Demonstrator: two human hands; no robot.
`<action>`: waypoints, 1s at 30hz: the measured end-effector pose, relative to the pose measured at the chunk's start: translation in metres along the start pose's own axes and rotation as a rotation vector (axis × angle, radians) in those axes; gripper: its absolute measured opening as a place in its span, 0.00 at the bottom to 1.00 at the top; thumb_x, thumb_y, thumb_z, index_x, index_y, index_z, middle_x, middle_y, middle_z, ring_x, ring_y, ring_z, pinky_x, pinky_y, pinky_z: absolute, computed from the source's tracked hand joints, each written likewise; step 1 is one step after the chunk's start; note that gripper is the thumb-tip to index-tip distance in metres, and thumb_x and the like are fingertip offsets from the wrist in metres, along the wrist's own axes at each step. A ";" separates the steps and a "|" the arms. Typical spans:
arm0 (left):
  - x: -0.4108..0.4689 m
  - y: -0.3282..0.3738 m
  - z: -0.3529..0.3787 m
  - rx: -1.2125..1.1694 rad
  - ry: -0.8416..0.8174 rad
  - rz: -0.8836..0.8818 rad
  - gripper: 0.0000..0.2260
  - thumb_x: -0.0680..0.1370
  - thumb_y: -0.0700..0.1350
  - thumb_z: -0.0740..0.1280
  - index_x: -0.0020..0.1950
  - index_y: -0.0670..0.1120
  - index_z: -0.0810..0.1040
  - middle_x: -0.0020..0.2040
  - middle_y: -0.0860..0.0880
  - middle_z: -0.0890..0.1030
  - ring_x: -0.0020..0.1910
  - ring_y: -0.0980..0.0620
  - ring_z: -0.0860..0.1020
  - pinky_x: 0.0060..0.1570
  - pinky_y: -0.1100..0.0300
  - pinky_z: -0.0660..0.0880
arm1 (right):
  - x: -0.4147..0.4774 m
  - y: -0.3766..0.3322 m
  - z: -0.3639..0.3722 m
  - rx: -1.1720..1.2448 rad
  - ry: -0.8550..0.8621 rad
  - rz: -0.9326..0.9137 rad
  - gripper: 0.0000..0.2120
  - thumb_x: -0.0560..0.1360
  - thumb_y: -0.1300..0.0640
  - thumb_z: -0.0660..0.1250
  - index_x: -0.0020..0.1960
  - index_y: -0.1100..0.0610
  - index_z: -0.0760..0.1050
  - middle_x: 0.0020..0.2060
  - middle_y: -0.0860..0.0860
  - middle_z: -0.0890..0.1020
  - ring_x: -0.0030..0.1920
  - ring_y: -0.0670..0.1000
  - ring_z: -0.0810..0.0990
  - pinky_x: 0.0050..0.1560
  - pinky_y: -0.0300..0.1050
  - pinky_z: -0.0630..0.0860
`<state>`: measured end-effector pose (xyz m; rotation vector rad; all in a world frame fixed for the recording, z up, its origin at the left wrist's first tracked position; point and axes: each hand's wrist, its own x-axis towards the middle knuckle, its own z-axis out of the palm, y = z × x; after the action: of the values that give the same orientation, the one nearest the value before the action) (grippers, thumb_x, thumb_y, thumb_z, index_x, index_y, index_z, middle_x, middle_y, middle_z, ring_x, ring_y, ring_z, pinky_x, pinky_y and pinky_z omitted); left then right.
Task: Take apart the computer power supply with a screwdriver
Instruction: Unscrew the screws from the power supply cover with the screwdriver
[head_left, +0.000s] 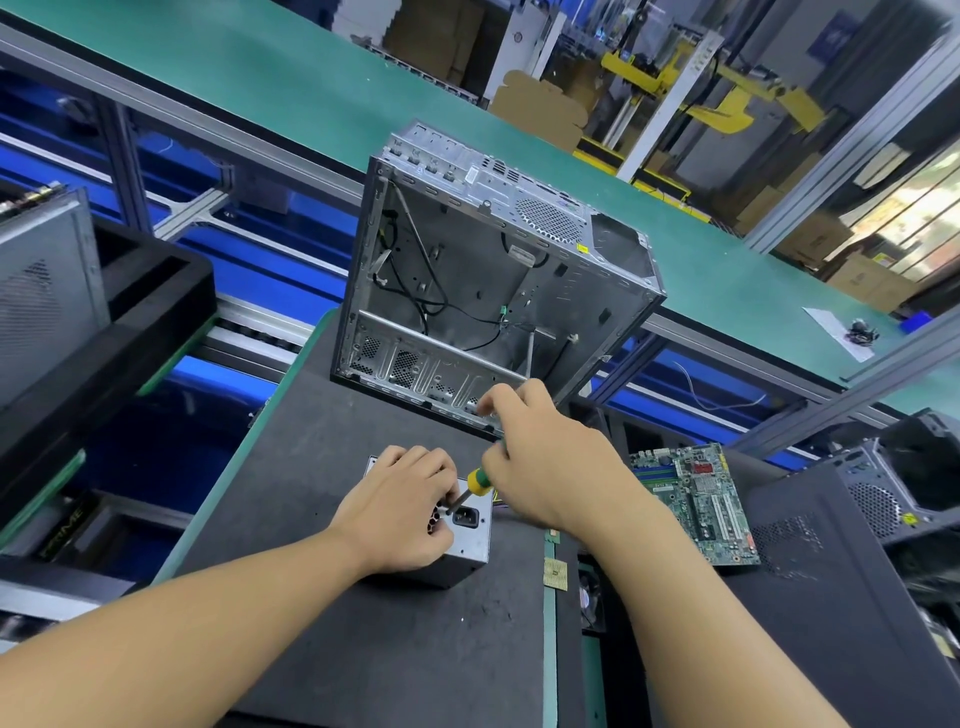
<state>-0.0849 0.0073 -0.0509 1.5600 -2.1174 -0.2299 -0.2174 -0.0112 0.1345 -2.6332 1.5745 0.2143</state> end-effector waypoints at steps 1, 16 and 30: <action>0.000 0.000 0.000 0.005 0.004 0.004 0.08 0.66 0.51 0.62 0.41 0.56 0.65 0.44 0.61 0.65 0.44 0.56 0.69 0.51 0.61 0.64 | 0.000 0.000 -0.001 0.034 -0.014 -0.011 0.16 0.75 0.50 0.59 0.62 0.48 0.64 0.58 0.48 0.65 0.46 0.54 0.74 0.40 0.48 0.68; 0.000 -0.001 0.003 0.004 -0.029 -0.011 0.08 0.66 0.53 0.62 0.43 0.56 0.66 0.46 0.60 0.68 0.46 0.55 0.71 0.53 0.60 0.65 | -0.001 -0.001 0.000 0.061 -0.044 -0.029 0.15 0.77 0.48 0.59 0.63 0.46 0.65 0.59 0.46 0.67 0.50 0.53 0.73 0.42 0.48 0.69; 0.002 -0.004 0.003 -0.026 -0.037 -0.038 0.10 0.69 0.57 0.61 0.47 0.56 0.73 0.49 0.60 0.71 0.49 0.58 0.71 0.57 0.59 0.65 | 0.001 0.006 -0.013 0.184 0.021 0.009 0.04 0.81 0.52 0.58 0.55 0.48 0.69 0.51 0.45 0.75 0.50 0.51 0.75 0.52 0.54 0.75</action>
<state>-0.0835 0.0038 -0.0546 1.5935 -2.1055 -0.3001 -0.2212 -0.0167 0.1469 -2.4962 1.5326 0.0402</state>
